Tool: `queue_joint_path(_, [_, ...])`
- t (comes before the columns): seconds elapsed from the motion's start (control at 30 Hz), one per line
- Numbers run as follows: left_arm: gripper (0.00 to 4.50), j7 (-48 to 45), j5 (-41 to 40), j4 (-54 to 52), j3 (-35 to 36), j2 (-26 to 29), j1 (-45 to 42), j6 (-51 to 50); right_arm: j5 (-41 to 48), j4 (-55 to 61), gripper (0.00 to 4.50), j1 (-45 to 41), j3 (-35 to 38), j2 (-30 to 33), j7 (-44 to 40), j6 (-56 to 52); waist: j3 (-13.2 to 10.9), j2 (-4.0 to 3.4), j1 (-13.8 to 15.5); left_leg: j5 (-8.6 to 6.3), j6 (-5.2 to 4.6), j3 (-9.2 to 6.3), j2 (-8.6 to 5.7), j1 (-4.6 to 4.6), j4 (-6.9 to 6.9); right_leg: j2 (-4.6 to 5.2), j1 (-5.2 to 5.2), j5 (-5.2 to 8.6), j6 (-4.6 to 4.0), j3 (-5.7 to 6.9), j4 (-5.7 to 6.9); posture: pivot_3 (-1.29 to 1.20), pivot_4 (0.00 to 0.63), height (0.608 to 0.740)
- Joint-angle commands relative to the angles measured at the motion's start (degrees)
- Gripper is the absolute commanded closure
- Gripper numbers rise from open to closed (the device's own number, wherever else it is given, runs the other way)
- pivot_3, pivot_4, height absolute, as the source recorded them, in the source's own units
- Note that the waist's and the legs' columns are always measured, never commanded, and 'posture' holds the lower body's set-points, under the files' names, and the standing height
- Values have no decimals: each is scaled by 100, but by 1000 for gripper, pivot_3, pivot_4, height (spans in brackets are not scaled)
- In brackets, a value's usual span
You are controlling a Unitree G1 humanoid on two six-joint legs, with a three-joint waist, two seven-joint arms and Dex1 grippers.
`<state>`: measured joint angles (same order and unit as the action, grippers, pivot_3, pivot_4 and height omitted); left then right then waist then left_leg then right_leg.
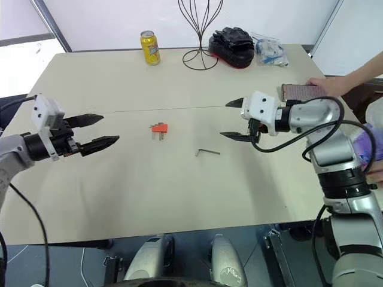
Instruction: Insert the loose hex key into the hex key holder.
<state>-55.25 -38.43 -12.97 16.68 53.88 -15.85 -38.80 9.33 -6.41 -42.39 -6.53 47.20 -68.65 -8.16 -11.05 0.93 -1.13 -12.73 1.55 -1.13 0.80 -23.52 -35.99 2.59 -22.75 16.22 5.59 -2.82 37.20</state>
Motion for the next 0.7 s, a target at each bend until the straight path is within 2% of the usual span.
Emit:
queue_joint_path(0.03, [28, -392, -170, 42, 151, 302, -113, -107, -38, -172, 438, -389, 21, 98, -240, 113, -1, -1, 0, 0, 0, 0, 0, 0, 0, 0, -1, 1, -1, 0, 0, 0, 150, 740])
queue_joint_path(0.7, [28, -76, -230, -47, 249, 272, -183, -272, -159, -290, 438, -494, -93, -265, -340, 310, -2, -2, 13, 0, 0, 2, 2, -2, -1, 0, -3, 0, 0, -1, 2, 0, 150, 740])
